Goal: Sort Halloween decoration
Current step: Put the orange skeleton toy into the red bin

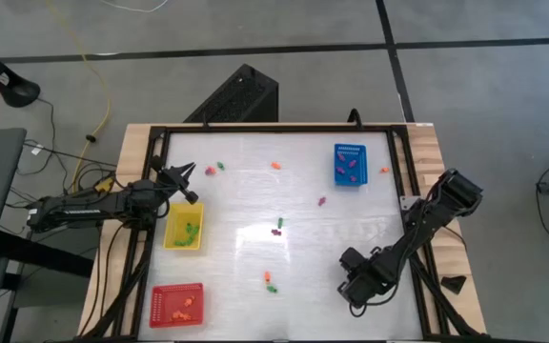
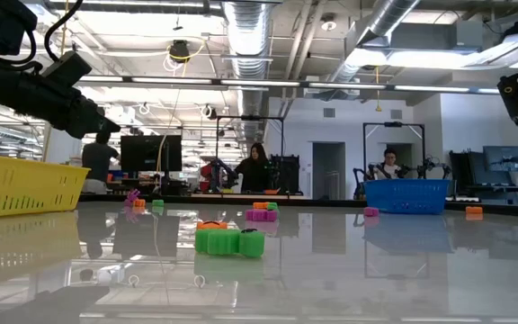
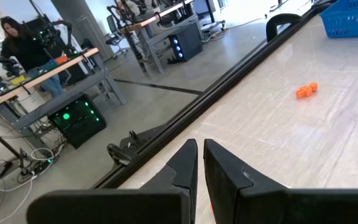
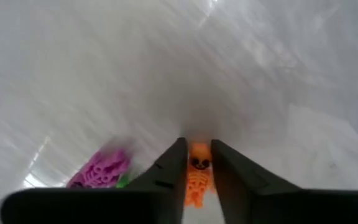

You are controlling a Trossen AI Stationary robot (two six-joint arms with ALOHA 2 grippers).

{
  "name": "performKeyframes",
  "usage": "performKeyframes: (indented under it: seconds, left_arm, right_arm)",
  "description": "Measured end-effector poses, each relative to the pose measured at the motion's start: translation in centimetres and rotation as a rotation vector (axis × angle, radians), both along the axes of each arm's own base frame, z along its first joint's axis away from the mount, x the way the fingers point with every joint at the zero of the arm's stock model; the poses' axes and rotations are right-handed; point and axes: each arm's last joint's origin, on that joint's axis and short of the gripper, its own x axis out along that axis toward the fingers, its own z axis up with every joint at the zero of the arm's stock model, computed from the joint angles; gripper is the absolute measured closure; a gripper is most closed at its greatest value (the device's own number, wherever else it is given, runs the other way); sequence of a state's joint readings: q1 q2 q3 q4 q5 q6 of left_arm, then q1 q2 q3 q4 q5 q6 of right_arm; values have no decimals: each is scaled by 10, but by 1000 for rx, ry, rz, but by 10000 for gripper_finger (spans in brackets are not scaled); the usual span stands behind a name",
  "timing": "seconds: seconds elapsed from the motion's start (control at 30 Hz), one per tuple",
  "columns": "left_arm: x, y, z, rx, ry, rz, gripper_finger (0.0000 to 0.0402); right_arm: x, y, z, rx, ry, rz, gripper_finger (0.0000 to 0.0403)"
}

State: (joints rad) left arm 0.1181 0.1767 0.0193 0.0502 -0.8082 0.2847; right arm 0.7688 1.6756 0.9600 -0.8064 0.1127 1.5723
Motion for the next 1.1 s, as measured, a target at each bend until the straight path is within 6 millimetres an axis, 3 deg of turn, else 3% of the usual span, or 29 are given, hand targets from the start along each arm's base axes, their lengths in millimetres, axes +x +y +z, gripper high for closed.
performKeyframes:
  seconds: [0.17,0.37,0.53,0.8,1.1]
  left_arm:
    - [0,0,0,0,0,0,384]
    - [0,0,0,0,0,0,384]
    - [0,0,0,0,0,0,384]
    - [0,0,0,0,0,0,384]
    - [0,0,0,0,-1,0,384]
  right_arm:
    - [0,1,1,12,8,11,364]
    - [2,-1,4,16,-7,50,363]
    - [19,-3,18,4,-93,136,355]
    - [71,-25,35,-55,-366,321,352]
    - [141,-89,67,-175,-836,474,351]
